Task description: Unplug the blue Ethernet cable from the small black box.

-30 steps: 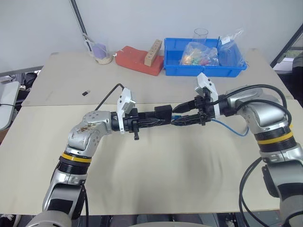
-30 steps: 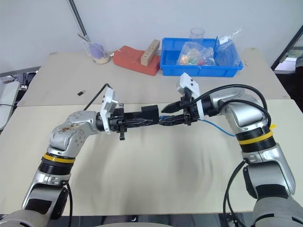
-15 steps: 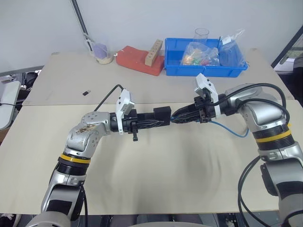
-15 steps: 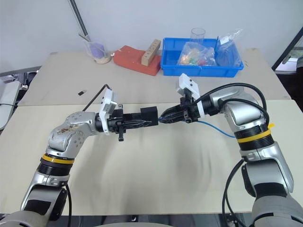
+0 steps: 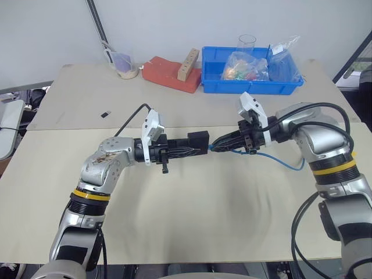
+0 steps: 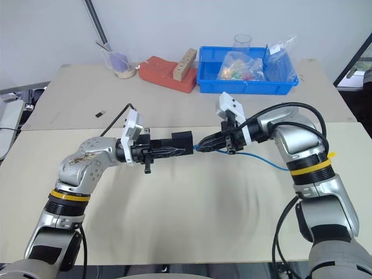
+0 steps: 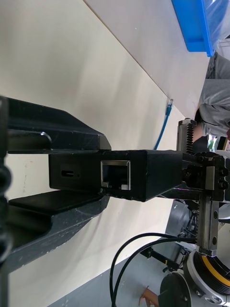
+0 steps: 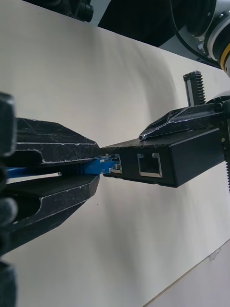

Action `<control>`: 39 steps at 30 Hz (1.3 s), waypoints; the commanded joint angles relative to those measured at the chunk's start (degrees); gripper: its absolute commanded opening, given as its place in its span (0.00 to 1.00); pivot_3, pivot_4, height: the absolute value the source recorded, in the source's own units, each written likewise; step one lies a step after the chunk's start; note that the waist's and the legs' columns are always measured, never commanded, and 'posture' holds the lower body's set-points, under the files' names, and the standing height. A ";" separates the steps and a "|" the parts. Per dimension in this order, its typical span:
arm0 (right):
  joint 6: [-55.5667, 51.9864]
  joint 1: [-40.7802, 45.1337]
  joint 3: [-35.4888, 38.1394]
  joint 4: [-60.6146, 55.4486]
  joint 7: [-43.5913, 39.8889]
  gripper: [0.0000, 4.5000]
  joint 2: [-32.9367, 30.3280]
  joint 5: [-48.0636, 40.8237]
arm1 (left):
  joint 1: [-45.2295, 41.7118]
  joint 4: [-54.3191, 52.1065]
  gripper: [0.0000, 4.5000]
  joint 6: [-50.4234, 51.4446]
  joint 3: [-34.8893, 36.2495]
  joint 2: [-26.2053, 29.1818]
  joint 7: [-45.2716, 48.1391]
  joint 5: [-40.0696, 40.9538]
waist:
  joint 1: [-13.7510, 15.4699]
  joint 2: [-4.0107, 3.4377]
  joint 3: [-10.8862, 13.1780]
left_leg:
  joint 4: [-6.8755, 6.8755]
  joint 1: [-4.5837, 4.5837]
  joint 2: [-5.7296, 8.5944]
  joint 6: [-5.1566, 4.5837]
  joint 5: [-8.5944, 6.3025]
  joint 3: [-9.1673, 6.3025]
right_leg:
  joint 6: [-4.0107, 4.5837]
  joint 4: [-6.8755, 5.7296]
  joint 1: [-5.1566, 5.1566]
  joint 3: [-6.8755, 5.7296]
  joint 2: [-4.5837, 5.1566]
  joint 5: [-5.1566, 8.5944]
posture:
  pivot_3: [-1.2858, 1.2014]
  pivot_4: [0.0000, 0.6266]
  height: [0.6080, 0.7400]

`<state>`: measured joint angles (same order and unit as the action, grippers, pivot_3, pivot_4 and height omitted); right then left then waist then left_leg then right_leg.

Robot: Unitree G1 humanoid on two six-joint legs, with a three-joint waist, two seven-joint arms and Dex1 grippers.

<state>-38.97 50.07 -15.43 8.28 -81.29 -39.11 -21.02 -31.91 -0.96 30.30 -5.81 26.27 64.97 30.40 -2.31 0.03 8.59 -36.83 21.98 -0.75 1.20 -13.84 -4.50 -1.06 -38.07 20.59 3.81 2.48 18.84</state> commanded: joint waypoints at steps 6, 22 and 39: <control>5.21 -0.87 0.02 0.16 -1.88 0.00 -4.23 3.64 | 0.44 -3.55 0.12 -1.45 1.04 1.30 0.51 0.32 | 0.03 0.00 0.00 | 0.00 0.01 0.01 0.00 0.00 0.00 | 0.00 0.00 0.01 0.00 0.00 0.00 | 0.52 0.24 1.00; 14.31 -18.30 5.33 0.66 10.51 0.00 -6.71 8.77 | 12.78 -14.40 0.12 0.33 6.63 7.72 -5.16 2.43 | 0.00 0.01 0.02 | 0.07 -0.01 -0.05 0.00 0.00 0.04 | 0.00 0.00 0.03 0.08 -0.03 0.00 | 0.52 0.24 1.00; 20.45 -27.78 7.95 -2.84 23.18 0.45 -4.73 13.99 | 17.38 -13.83 0.12 -6.40 5.90 3.30 -13.19 -2.03 | 0.46 0.01 0.02 | 0.05 -0.09 -0.02 0.00 0.00 0.06 | 0.00 0.00 -0.05 0.11 0.01 0.00 | 0.52 0.24 1.00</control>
<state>-17.28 23.37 -8.00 7.67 -58.42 -44.23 -6.83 -14.66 -13.14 25.85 -0.83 29.79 52.47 28.63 -1.85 0.04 8.61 -36.78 21.87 -0.78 1.20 -13.84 -4.44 -1.06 -38.06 20.51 3.91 2.48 18.84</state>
